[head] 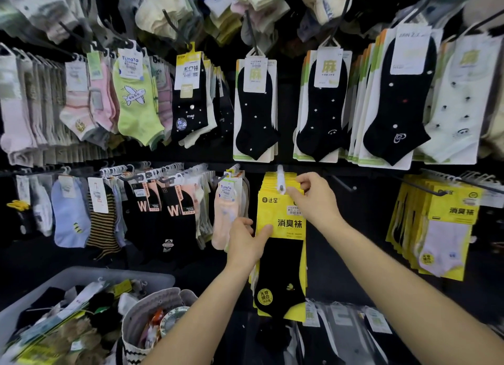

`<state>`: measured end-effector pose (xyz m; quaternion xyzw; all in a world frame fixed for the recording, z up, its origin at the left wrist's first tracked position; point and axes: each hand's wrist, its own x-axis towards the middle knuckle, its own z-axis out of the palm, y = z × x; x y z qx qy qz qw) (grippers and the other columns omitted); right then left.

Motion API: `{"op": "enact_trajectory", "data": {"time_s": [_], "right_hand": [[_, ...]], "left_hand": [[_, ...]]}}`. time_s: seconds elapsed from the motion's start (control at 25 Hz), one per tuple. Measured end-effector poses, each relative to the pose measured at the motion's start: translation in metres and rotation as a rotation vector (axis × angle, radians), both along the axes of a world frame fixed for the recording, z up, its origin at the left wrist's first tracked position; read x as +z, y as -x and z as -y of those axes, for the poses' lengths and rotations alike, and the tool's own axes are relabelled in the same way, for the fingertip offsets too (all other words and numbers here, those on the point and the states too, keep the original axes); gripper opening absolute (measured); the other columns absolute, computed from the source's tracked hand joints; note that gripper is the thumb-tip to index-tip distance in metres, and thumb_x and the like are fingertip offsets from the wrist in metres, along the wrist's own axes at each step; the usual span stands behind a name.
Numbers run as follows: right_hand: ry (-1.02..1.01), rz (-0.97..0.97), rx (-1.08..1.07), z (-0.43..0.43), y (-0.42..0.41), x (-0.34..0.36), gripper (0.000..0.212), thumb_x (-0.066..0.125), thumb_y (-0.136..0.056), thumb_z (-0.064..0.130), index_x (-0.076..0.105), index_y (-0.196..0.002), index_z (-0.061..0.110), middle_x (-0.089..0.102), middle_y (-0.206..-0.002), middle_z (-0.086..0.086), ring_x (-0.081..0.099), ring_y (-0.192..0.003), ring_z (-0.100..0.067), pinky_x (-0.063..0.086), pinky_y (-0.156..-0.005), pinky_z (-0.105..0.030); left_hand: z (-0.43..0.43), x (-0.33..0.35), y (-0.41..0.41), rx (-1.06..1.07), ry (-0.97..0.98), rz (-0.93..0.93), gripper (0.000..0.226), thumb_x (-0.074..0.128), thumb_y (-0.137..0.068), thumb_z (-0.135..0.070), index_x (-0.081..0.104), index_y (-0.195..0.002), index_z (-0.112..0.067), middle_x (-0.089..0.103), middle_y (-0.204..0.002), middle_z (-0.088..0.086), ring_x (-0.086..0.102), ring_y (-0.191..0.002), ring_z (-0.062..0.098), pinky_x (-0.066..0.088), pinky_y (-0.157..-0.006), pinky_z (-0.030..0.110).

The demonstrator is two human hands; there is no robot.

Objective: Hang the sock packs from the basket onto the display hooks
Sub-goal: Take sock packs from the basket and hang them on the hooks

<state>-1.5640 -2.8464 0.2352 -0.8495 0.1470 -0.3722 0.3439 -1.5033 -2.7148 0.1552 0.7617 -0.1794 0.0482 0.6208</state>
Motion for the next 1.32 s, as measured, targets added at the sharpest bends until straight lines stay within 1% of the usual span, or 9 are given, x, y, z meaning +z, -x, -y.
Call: {"op": "enact_trajectory", "data": {"time_s": [0.12,0.2,0.32,0.48,0.6,0.76,1.0,1.24,1.32], "right_hand": [[-0.114,0.017,0.041,-0.003,0.013,-0.033,0.054,0.061,-0.087,0.032,0.040,-0.135,0.016,0.048,-0.127,-0.003,0.049,-0.117,-0.019,0.044,-0.099,-0.041],[-0.114,0.010,0.186,-0.006,0.017,-0.050,0.046,0.054,-0.093,0.026,0.039,-0.136,0.020,0.051,-0.130,0.001,0.050,-0.120,-0.017,0.043,-0.099,-0.037],[-0.234,0.045,0.349,-0.010,0.013,-0.055,0.042,0.045,-0.097,0.019,0.035,-0.137,0.028,0.058,-0.122,0.009,0.056,-0.110,-0.009,0.047,-0.092,-0.030],[-0.438,0.090,0.447,-0.006,-0.004,-0.061,0.063,0.047,-0.096,0.013,0.013,-0.147,0.025,0.055,-0.130,0.003,0.055,-0.117,-0.012,0.044,-0.102,-0.036],[-0.431,0.066,0.395,-0.002,-0.014,-0.068,0.064,0.051,-0.095,0.022,0.014,-0.147,0.021,0.049,-0.138,-0.002,0.048,-0.125,-0.016,0.041,-0.105,-0.039],[-0.271,-0.029,0.226,0.007,-0.022,-0.091,0.072,0.057,-0.088,0.042,0.024,-0.146,0.015,0.027,-0.151,-0.008,0.017,-0.143,-0.024,0.021,-0.115,-0.049],[-0.464,-0.011,0.440,0.007,-0.012,-0.137,0.069,0.069,-0.081,0.027,0.031,-0.138,0.024,0.057,-0.125,0.006,0.054,-0.118,-0.012,0.047,-0.095,-0.027],[-0.394,-0.019,0.499,0.005,0.001,-0.145,0.088,0.074,-0.067,0.049,0.031,-0.140,0.025,0.050,-0.134,0.011,0.050,-0.121,-0.002,0.045,-0.095,-0.023],[-0.351,-0.065,0.347,0.006,0.008,-0.155,0.098,0.076,-0.065,0.052,0.026,-0.144,0.025,0.035,-0.139,0.012,0.037,-0.125,-0.001,0.039,-0.098,-0.021]], "left_hand": [[0.004,0.013,0.000,-0.137,0.076,0.080,0.050,0.063,-0.085,-0.026,0.046,-0.129,-0.011,0.060,-0.119,0.001,0.057,-0.105,0.010,0.048,-0.086,0.024],[0.010,0.026,-0.002,-0.238,0.173,0.057,0.050,0.057,-0.090,-0.029,0.042,-0.135,-0.017,0.059,-0.125,0.001,0.057,-0.113,0.014,0.047,-0.098,0.038],[0.020,0.030,-0.009,-0.313,0.254,-0.061,0.058,0.050,-0.095,-0.030,0.024,-0.147,-0.025,0.048,-0.139,0.002,0.050,-0.124,0.017,0.040,-0.106,0.043],[0.026,0.026,-0.015,-0.376,0.381,-0.100,0.058,0.047,-0.097,-0.019,0.020,-0.148,-0.023,0.050,-0.137,0.005,0.055,-0.119,0.019,0.043,-0.104,0.044],[0.027,0.024,-0.023,-0.392,0.380,-0.079,0.056,0.047,-0.097,-0.019,0.022,-0.147,-0.024,0.051,-0.135,0.003,0.057,-0.115,0.016,0.045,-0.101,0.041],[0.023,0.003,-0.029,-0.414,0.236,-0.008,0.031,0.047,-0.095,-0.029,0.051,-0.126,-0.022,0.065,-0.116,-0.006,0.063,-0.102,0.006,0.051,-0.078,0.014],[0.010,-0.048,-0.024,-0.473,0.140,-0.136,0.053,0.058,-0.072,-0.060,0.056,-0.119,-0.035,0.068,-0.111,-0.017,0.062,-0.104,0.000,0.050,-0.077,0.014],[0.003,-0.052,-0.020,-0.456,0.153,-0.134,0.054,0.060,-0.075,-0.060,0.055,-0.122,-0.034,0.067,-0.113,-0.014,0.062,-0.104,0.000,0.050,-0.080,0.017],[-0.003,-0.058,-0.020,-0.457,0.119,-0.122,0.054,0.060,-0.075,-0.058,0.054,-0.122,-0.033,0.067,-0.112,-0.015,0.062,-0.103,-0.001,0.050,-0.079,0.015]]}}
